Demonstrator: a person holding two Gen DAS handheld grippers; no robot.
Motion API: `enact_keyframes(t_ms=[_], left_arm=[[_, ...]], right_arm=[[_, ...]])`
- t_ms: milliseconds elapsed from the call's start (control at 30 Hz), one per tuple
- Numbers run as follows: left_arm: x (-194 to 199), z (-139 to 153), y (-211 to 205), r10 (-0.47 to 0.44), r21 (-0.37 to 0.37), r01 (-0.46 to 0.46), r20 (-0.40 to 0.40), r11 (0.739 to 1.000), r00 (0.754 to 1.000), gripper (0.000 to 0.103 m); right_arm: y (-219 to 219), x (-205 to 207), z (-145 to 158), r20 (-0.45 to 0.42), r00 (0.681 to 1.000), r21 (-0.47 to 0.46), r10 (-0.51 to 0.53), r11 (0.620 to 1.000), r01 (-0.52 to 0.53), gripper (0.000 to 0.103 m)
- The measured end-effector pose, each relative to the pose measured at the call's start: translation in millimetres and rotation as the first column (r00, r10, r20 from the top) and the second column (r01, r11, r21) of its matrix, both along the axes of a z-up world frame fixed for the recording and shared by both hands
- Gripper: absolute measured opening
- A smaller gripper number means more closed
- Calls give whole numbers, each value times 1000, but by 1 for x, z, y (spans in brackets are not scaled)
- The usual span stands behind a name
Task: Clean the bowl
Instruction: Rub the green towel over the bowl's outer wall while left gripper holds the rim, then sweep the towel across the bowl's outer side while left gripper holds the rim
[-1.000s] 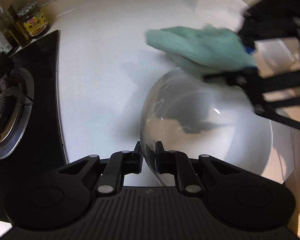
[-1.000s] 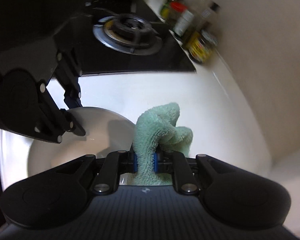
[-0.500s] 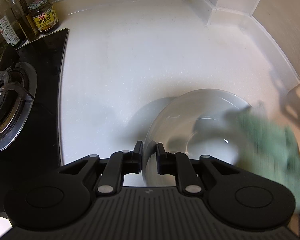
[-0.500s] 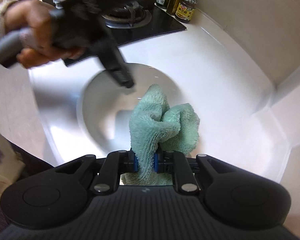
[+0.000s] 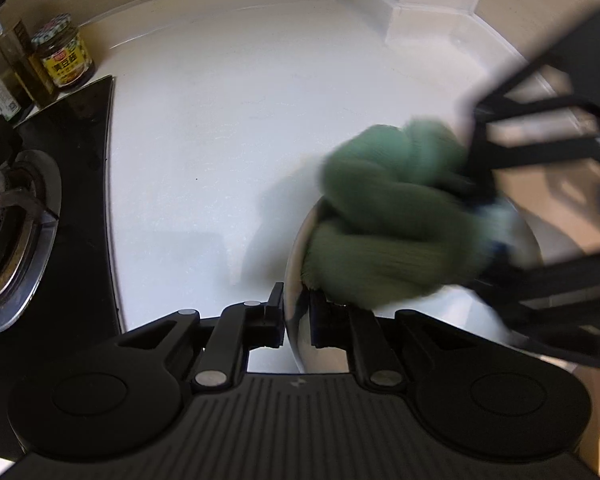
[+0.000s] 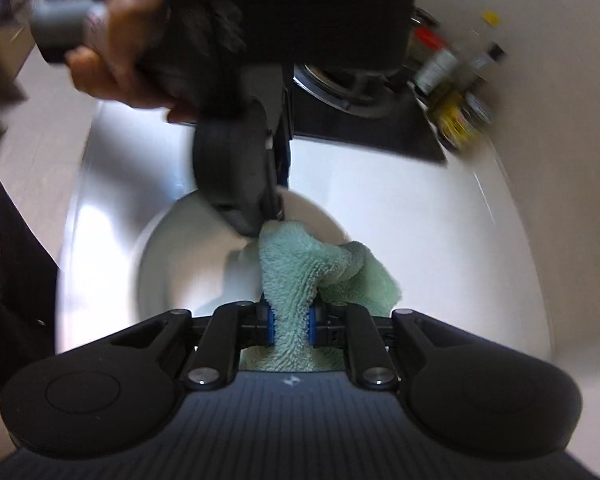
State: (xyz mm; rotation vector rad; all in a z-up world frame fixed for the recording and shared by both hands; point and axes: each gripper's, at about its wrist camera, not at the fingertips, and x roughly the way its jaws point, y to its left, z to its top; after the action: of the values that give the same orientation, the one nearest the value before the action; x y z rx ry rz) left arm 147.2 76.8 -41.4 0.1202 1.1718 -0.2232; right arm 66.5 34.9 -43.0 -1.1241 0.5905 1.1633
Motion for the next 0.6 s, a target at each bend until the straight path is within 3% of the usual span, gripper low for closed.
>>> enact_keyframes(t_ms=[67, 133, 233, 367, 500, 600], left_arm=[[-2, 0, -1, -10, 21, 10, 11, 1000, 1000, 11], [-3, 0, 0, -14, 14, 14, 9, 1000, 1000, 11], [-4, 0, 0, -12, 10, 11, 15, 1000, 1000, 12], [-5, 0, 3, 6, -4, -6, 20, 1000, 1000, 14], [-5, 0, 5, 31, -29, -31, 19, 999, 999, 15], [-3, 1, 6, 46, -46, -45, 14, 998, 999, 18]], right_arm=[[9, 9, -4, -16, 999, 0, -28, 1000, 28, 10], [15, 17, -3, -47, 991, -1, -128, 992, 129, 10], [19, 28, -4, -72, 945, -51, -319, 947, 316, 10], [14, 28, -4, -77, 876, -156, -477, 873, 462, 10], [7, 28, -2, -119, 835, -227, -537, 833, 504, 11], [5, 25, 0, -188, 813, -267, -551, 825, 498, 12]])
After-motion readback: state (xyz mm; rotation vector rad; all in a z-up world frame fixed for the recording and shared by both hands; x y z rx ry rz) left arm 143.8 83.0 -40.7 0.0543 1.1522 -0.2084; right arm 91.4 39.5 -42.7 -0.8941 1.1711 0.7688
